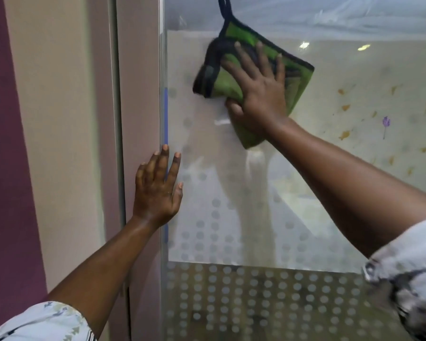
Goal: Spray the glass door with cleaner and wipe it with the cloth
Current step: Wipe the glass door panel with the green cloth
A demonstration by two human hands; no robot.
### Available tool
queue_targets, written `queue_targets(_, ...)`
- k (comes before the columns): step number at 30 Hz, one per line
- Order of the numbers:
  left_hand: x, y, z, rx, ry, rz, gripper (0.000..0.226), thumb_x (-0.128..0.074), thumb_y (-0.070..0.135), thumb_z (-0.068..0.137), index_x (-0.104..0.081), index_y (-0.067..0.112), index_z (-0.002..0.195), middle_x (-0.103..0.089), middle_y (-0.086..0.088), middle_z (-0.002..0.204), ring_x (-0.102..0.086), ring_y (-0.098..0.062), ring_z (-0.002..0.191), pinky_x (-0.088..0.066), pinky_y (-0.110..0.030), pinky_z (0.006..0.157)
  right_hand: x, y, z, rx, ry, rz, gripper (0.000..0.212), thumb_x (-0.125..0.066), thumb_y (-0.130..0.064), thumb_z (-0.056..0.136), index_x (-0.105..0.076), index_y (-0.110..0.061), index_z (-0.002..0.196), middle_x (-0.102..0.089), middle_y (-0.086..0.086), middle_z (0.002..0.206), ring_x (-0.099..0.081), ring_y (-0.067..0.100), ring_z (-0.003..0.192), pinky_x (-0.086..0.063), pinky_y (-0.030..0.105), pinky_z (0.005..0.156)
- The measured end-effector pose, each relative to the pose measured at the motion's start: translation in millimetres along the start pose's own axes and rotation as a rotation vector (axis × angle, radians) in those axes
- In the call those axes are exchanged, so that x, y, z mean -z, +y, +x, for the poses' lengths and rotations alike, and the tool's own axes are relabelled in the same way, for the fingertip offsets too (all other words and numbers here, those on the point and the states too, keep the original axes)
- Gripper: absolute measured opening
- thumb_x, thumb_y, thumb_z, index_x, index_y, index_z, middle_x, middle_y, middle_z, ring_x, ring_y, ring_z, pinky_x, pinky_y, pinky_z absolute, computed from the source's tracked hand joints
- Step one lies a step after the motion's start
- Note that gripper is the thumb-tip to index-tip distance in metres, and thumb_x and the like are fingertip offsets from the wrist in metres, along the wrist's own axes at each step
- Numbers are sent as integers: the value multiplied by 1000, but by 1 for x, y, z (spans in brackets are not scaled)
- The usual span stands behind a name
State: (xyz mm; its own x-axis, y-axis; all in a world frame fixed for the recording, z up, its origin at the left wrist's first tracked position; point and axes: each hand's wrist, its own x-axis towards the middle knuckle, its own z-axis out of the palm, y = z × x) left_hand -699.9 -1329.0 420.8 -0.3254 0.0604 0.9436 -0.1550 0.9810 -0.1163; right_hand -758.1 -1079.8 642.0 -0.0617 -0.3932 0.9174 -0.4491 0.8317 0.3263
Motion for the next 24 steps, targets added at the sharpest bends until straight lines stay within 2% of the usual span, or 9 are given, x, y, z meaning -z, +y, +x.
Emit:
queue_targets(4, -3, -1, 1, -5, 8, 1, 74, -42, 42, 97, -18, 21, 164, -8, -8, 172, -18, -30, 156, -24, -52, 119, -13, -46, 4, -107, 9, -9, 78, -43, -63, 87, -29, -39, 160, -14, 2, 173, -8, 40, 159, -5, 68, 123)
queue_targets(8, 2, -3, 3, -16, -5, 2, 72, -36, 45, 99, -16, 21, 164, -8, -10, 172, -18, -32, 155, -20, -50, 119, -29, -81, -46, 32, 53, 11, 80, -52, -60, 83, -40, -34, 157, -24, 4, 171, -17, 43, 157, -12, 71, 121)
queue_targets(12, 10, -9, -5, -53, -47, 7, 69, -37, 43, 100, -24, 16, 162, -23, -13, 167, -21, -34, 150, -17, -50, 121, -45, -107, -103, 101, 42, 55, 80, -56, -59, 82, -42, -32, 156, -26, 5, 170, -17, 43, 157, -9, 70, 122)
queue_targets(16, 17, -20, -31, 60, -72, -36, 76, -40, 37, 98, -10, 17, 165, -5, -6, 173, -12, -27, 158, -12, -48, 126, -60, -127, -151, 147, 6, 95, 80, -58, -56, 80, -43, -31, 155, -23, 6, 171, -14, 43, 158, -4, 69, 123)
queue_targets(22, 20, -35, -60, 13, -202, 16, 82, -42, 40, 96, -7, 11, 164, 0, -11, 172, -2, -29, 160, -7, -52, 128, -78, -164, -217, 224, -60, 197, 77, -60, -50, 80, -45, -28, 152, -16, 6, 173, -4, 41, 159, 0, 69, 123)
queue_targets(24, 20, -36, -69, 2, -220, 37, 79, -45, 34, 97, -10, 9, 164, -3, -13, 172, -3, -30, 159, -7, -51, 128, -82, -178, -248, 247, -111, 235, 76, -61, -46, 79, -47, -26, 150, -13, 6, 173, -3, 41, 159, 1, 69, 124)
